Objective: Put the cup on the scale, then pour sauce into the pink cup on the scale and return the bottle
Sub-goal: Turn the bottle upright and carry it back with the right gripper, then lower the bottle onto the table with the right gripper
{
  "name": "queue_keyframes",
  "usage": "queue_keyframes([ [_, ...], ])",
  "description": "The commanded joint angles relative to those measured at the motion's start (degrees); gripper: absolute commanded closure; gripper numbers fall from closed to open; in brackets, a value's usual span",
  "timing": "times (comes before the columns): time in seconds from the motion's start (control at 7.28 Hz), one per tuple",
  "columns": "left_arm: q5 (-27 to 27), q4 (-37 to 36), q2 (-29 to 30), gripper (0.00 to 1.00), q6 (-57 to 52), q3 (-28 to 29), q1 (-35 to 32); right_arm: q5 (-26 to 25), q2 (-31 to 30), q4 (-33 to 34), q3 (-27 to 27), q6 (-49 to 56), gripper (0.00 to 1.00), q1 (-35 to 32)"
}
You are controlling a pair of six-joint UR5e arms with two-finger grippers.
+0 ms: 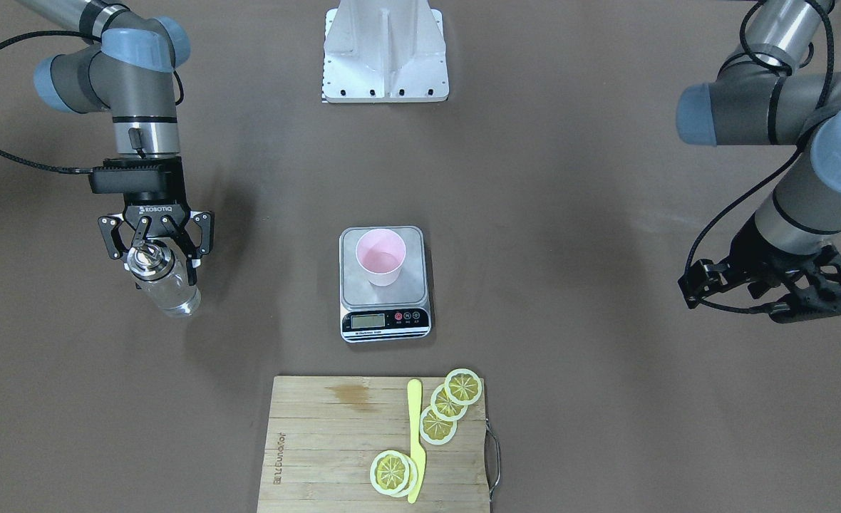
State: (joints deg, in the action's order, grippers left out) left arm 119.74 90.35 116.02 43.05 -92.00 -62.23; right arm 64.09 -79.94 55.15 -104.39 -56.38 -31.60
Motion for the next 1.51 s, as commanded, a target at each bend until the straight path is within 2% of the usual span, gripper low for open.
queue_keyframes([
  [0.0,-0.03,0.0,0.0,0.02,-0.33,0.24,0.0,1.3,-0.92,-1.0,-0.28,6.07,1.0,-0.04],
  [0.41,-0.03,-0.09,0.0,0.02,-0.25,0.33,0.0,2.17,-2.06,-12.23,3.66,9.78,1.0,0.4],
  [0.69,-0.03,0.0,0.0,0.02,-0.25,0.33,0.0,3.58,-1.97,-13.3,3.67,9.71,1.0,0.58],
  [0.96,-0.03,0.0,0.0,0.02,-0.25,0.51,0.0,7.26,-1.62,-14.89,3.67,9.18,1.0,0.58],
  [1.37,-0.03,0.0,0.0,0.02,-0.16,0.51,0.09,9.02,-1.62,-14.89,3.76,6.73,1.0,0.05],
])
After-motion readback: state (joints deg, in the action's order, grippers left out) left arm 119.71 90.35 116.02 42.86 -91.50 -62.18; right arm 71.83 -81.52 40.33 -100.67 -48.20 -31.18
